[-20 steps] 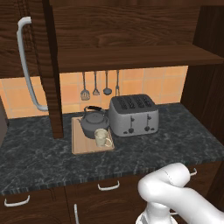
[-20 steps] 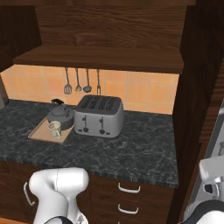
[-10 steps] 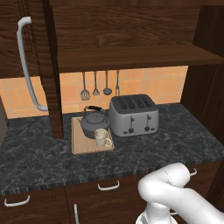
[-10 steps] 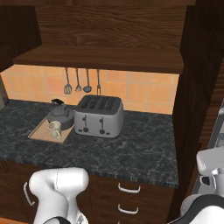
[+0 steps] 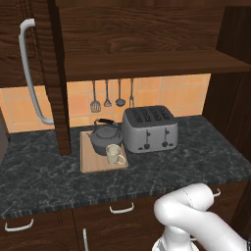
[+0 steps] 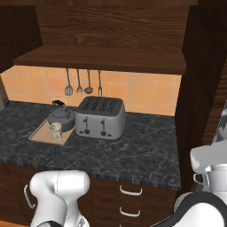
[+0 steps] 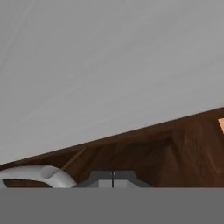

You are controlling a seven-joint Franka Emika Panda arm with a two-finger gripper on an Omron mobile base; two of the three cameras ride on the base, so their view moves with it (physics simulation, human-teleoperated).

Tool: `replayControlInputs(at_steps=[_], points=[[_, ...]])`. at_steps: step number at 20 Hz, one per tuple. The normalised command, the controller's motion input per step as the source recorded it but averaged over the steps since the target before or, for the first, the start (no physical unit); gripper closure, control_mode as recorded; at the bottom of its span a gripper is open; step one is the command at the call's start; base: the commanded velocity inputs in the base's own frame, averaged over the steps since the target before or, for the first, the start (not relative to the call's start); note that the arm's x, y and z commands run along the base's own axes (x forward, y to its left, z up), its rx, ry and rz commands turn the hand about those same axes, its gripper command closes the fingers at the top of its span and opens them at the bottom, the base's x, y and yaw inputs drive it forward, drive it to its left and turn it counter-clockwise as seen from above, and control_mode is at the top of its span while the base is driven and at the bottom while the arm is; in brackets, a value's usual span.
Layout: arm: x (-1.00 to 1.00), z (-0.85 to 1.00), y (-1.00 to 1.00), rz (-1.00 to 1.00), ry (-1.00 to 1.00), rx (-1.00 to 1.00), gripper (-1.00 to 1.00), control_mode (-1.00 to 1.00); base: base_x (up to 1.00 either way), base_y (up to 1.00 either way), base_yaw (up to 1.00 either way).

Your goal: Pick the kettle from the counter and place it on the tray. Then pick the mug from the cabinet and place it on the tray. Then close the cabinet doors.

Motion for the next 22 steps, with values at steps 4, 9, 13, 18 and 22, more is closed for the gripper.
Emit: replayControlInputs(at_steps=[4,9,13,18,22], points=[[0.00,0.24,0.37,0.00,-0.04,0.00,1.00,-1.00,0.00,0.00,0.00],[0.00,0.23,0.45,0.00,-0.04,-0.01,1.00,-1.00,0.00,0.00,0.00],[-0.01,0.07,0.53,0.00,0.06,-0.13,1.00,-1.00,0.00,0.00,0.00],[0.07,0.02,0.60,0.00,0.28,-0.21,1.00,-1.00,0.00,0.00,0.00],[0.32,0.00,0.59,0.00,0.19,-0.11,1.00,-1.00,0.00,0.00,0.00]])
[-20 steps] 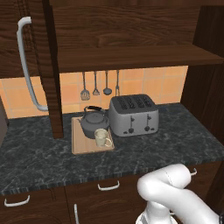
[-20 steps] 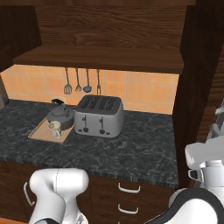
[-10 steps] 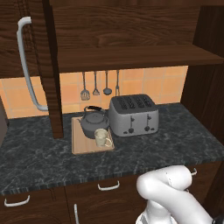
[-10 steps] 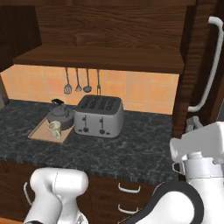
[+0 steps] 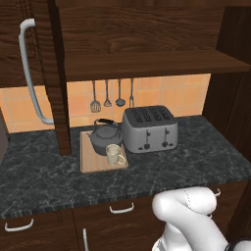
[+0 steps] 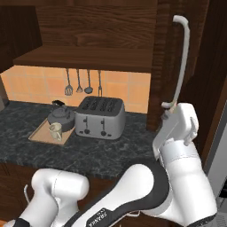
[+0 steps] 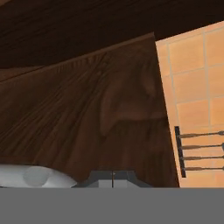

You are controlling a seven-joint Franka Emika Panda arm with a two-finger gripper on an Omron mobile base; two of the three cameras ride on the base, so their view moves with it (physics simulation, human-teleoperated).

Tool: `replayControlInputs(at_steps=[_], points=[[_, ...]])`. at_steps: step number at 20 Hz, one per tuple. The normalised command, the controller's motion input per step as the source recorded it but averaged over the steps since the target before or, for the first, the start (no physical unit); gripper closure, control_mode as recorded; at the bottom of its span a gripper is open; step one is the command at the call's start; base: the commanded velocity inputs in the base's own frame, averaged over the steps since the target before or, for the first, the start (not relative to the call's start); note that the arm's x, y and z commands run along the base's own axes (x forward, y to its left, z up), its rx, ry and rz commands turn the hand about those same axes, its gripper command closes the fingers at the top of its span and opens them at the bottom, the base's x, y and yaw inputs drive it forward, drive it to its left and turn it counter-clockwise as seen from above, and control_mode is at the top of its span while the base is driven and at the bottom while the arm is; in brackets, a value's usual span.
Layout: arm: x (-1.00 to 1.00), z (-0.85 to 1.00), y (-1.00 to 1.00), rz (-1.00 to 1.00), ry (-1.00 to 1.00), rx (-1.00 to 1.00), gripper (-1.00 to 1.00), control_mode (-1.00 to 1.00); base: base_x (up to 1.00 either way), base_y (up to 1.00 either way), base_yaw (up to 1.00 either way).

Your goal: Pick the kettle from the counter and place it on the tray. Then pick the mug from the cabinet and place it on the tray. Then close the cabinet doors.

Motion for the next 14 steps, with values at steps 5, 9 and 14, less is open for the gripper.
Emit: replayControlInputs(at_steps=[5,9,14], points=[[0.60,-0.03,0.25,0.01,0.09,0.00,1.00,-1.00,0.00,0.00,0.00],[0.76,-0.09,0.34,0.01,0.07,0.00,1.00,-1.00,0.00,0.00,0.00],[0.65,0.00,0.53,0.00,0.08,-0.02,1.00,-1.00,0.00,0.00,0.00]])
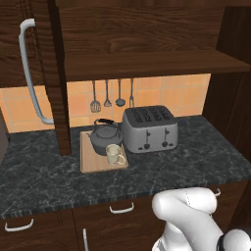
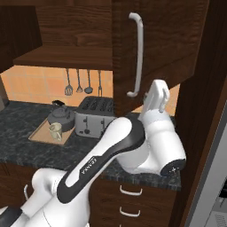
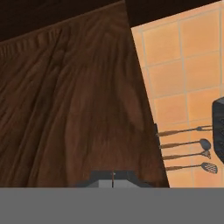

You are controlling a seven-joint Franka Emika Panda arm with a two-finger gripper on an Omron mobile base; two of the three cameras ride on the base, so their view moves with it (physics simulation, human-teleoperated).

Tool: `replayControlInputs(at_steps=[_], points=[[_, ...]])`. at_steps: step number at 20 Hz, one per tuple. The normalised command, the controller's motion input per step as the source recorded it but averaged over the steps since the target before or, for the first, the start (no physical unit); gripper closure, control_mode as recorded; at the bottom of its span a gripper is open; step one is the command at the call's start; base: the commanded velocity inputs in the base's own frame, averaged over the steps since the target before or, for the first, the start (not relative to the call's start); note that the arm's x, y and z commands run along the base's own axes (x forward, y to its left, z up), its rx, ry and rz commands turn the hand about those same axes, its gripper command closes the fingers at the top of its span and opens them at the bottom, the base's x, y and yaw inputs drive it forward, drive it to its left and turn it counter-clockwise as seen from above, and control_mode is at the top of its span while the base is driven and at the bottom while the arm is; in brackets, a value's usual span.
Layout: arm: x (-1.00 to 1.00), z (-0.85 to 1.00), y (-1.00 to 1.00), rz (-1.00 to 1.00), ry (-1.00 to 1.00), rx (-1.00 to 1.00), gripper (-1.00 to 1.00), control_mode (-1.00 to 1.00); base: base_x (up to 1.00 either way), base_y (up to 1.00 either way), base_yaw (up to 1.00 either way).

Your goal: Pick the kettle from the counter and place it on the tray. Then pick the mug from the cabinet and place it on the tray. Then close the cabinet doors.

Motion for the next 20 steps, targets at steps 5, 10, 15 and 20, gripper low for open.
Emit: replayControlInputs(at_steps=[5,10,15,20], points=[[0.58,0.00,0.56,0.00,0.12,-0.06,1.00,-1.00,0.00,0.00,0.00],[0.58,0.00,0.44,0.00,0.15,-0.06,1.00,-1.00,0.00,0.00,0.00],[0.23,0.09,0.26,0.00,0.03,-0.02,1.00,-1.00,0.00,0.00,0.00],[0.24,0.02,0.06,0.00,0.00,0.00,1.00,-1.00,0.00,0.00,0.00]])
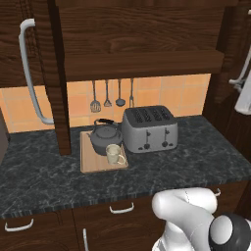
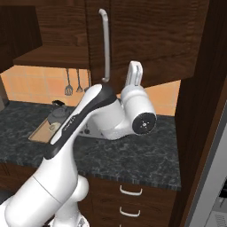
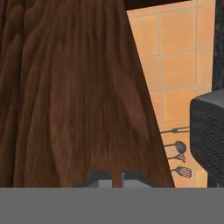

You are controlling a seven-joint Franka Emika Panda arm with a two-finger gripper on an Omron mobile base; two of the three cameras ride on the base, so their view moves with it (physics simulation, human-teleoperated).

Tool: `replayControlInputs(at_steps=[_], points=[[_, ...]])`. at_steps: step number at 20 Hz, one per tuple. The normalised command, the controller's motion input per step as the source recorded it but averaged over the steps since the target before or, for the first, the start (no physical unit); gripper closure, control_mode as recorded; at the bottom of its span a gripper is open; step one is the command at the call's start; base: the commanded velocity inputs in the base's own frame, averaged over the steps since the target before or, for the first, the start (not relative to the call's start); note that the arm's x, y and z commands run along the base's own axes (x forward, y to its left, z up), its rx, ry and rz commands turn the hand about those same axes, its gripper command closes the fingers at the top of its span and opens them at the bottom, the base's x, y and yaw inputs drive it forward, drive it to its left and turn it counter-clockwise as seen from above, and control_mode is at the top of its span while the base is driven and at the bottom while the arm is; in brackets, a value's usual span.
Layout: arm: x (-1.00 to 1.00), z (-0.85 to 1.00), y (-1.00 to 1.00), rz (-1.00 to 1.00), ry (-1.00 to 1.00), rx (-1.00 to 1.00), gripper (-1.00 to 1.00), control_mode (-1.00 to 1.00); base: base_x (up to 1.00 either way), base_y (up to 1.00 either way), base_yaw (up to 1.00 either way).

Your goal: Pick the kettle from the counter and place it on the tray. Then pick the mug from the cabinet and place it on the tray. Then close the cabinet doors.

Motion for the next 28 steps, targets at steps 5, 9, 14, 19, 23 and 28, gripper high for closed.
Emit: replayControlInputs(at_steps=[5,9,14,19,23,28], points=[[0.27,0.00,0.00,0.00,0.04,0.00,1.00,-1.00,0.00,0.00,0.00],[0.31,0.00,0.02,0.00,0.04,0.00,1.00,-1.00,0.00,0.00,0.00],[0.43,0.00,0.43,0.00,0.02,-0.01,1.00,-1.00,0.00,0.00,0.00],[0.51,0.00,0.40,0.00,0.00,0.00,1.00,-1.00,0.00,0.00,0.00],[0.66,0.00,0.70,0.00,0.00,0.00,1.00,-1.00,0.00,0.00,0.00],[0.73,-0.03,0.58,-0.04,0.00,0.00,1.00,-1.00,0.00,0.00,0.00]])
